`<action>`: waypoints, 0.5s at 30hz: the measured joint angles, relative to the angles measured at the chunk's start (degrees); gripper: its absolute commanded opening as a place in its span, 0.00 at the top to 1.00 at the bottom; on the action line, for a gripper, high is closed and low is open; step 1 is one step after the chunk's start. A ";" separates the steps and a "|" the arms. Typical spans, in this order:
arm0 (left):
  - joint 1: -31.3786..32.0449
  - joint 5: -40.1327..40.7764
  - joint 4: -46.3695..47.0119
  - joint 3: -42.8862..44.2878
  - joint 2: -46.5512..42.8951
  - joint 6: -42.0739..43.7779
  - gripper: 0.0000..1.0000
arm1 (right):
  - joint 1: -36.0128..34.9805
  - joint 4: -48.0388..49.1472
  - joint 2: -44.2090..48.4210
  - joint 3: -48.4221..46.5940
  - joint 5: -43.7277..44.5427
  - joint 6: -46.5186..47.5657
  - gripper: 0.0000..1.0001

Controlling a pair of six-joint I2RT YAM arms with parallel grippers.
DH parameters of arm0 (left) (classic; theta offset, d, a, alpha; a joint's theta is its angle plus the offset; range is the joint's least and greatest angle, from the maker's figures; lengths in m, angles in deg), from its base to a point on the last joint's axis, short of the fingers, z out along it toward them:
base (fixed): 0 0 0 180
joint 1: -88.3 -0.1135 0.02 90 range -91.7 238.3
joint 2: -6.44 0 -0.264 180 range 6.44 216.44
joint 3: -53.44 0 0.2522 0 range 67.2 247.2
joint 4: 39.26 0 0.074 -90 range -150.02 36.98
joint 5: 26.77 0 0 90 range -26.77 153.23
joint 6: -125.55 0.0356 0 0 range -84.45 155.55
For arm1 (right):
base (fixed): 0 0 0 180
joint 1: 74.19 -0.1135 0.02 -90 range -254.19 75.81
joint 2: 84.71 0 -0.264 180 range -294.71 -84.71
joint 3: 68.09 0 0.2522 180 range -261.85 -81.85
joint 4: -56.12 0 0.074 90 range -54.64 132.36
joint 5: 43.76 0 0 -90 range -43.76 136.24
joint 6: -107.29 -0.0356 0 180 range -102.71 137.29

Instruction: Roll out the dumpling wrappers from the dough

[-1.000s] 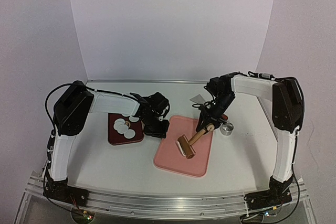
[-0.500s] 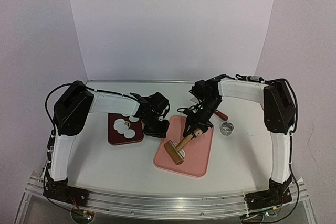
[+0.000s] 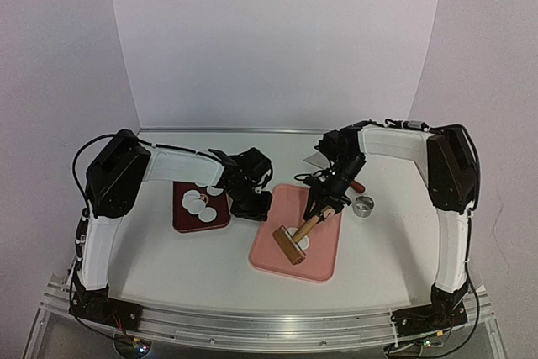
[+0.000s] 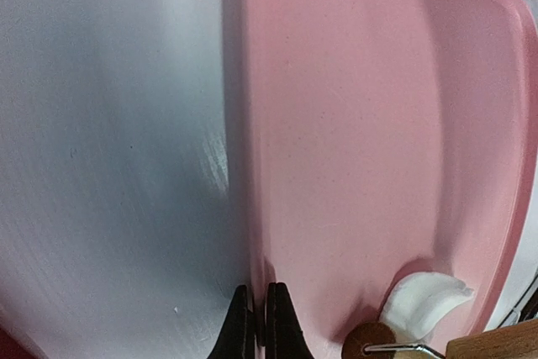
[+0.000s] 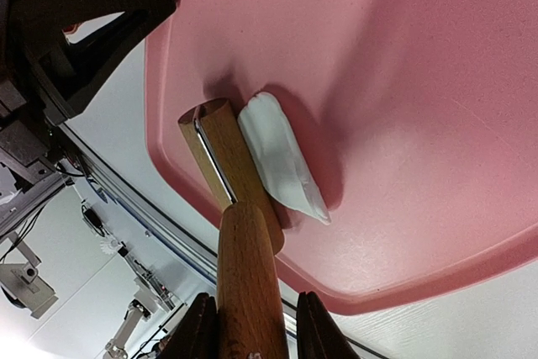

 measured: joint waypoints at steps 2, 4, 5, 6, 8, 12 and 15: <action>0.05 -0.02 0.28 0.00 0.00 0.00 1.00 | 0.69 -0.54 0.14 -0.04 -0.17 1.43 1.00; 0.12 -0.02 0.41 0.00 0.00 0.00 1.00 | 1.04 -0.94 0.33 -0.05 -0.37 2.71 1.00; 0.12 -0.02 0.41 0.00 0.00 0.00 1.00 | 1.08 -1.13 0.51 -0.13 -0.46 3.23 1.00; 0.14 -0.04 0.43 0.00 0.00 0.00 1.00 | 1.08 -1.30 0.75 -0.15 -0.45 3.72 1.00; 0.14 -0.07 0.46 0.00 0.00 0.00 1.00 | 1.08 -1.72 1.61 -0.15 -0.13 4.55 1.00; 0.14 -0.04 0.39 0.00 0.00 0.02 1.00 | 1.57 -2.94 5.37 -0.22 0.20 4.28 1.00; 0.14 -0.02 0.39 0.00 0.00 0.02 1.00 | 2.01 -3.68 9.76 -0.66 0.24 2.93 1.00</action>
